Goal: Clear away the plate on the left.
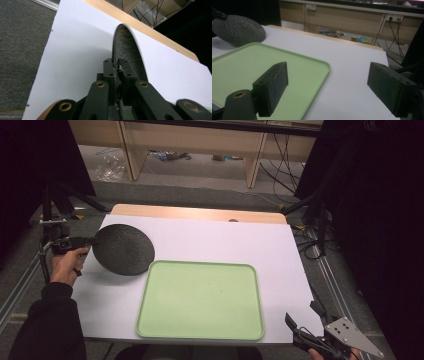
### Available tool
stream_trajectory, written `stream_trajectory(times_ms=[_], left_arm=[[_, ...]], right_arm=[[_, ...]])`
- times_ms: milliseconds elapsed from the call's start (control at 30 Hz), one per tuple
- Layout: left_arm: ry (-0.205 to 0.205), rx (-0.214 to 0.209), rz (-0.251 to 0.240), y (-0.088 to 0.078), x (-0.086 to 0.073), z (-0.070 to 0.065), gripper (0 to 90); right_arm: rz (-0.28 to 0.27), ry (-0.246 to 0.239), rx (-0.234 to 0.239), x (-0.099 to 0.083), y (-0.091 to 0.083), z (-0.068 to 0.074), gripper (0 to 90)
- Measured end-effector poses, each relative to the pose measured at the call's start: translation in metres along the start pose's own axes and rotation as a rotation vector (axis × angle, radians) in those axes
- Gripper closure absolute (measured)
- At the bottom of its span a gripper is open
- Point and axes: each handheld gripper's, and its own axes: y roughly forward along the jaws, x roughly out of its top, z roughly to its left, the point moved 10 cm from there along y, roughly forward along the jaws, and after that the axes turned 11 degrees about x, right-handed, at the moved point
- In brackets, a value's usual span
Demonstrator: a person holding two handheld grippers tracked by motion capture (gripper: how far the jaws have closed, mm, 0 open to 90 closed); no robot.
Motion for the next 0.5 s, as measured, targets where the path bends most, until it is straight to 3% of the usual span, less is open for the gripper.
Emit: stream_trajectory(times_ms=[33, 100, 200, 300, 500], left_arm=[[0.015, 0.014, -0.011, -0.003, 0.003, -0.001, 85.1], [0.026, 0.001, -0.023, -0.008, 0.007, -0.007, 85.8], [0.054, 0.003, -0.039, -0.015, 0.011, -0.019, 87.1], [0.141, 0.026, -0.06, -0.021, 0.016, -0.036, 87.1], [0.223, 0.074, -0.067, -0.027, 0.017, -0.054, 86.2]], right_arm=[[0.011, -0.004, -0.009, -0.001, -0.002, -0.001, 17.7], [0.031, 0.002, -0.01, -0.002, -0.003, -0.001, 17.7], [0.007, 0.002, -0.001, -0.001, 0.0, -0.001, 17.7], [0.014, -0.002, -0.009, -0.001, -0.002, -0.001, 17.7], [0.004, 0.001, -0.001, 0.0, 0.0, 0.0, 17.8]])
